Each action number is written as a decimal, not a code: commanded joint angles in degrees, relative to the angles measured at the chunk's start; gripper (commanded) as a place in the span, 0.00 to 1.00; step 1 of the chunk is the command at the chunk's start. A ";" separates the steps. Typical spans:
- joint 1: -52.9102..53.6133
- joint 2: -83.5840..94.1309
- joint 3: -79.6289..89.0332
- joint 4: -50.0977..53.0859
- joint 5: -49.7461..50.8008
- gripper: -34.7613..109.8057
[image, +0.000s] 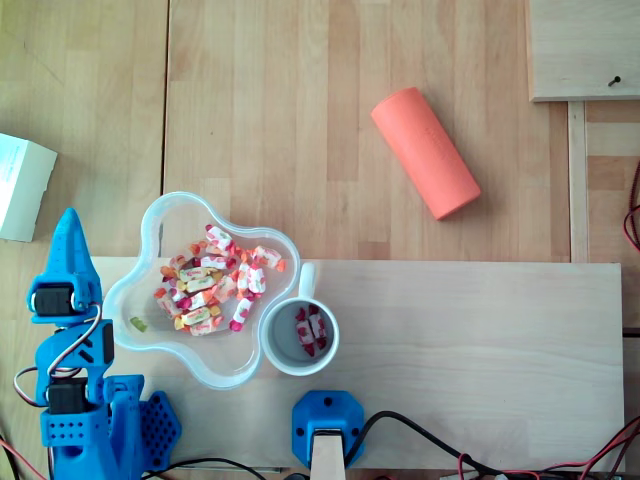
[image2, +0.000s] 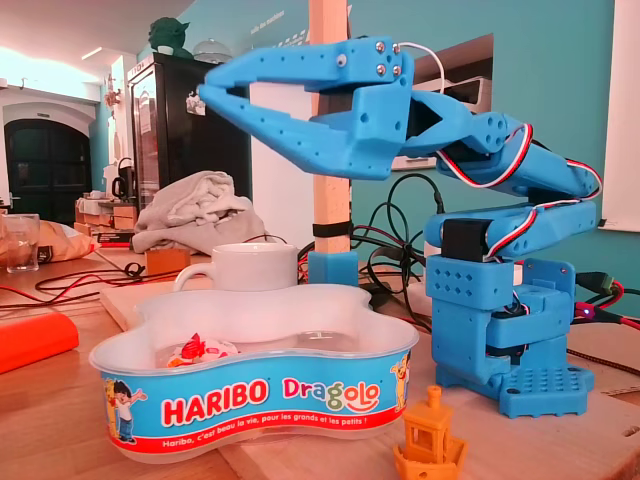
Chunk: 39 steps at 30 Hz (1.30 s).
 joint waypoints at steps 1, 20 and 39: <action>-0.18 0.70 -3.96 3.25 -0.62 0.23; 0.00 0.79 -5.27 4.83 -0.62 0.23; 0.00 1.05 -4.13 4.83 -0.70 0.23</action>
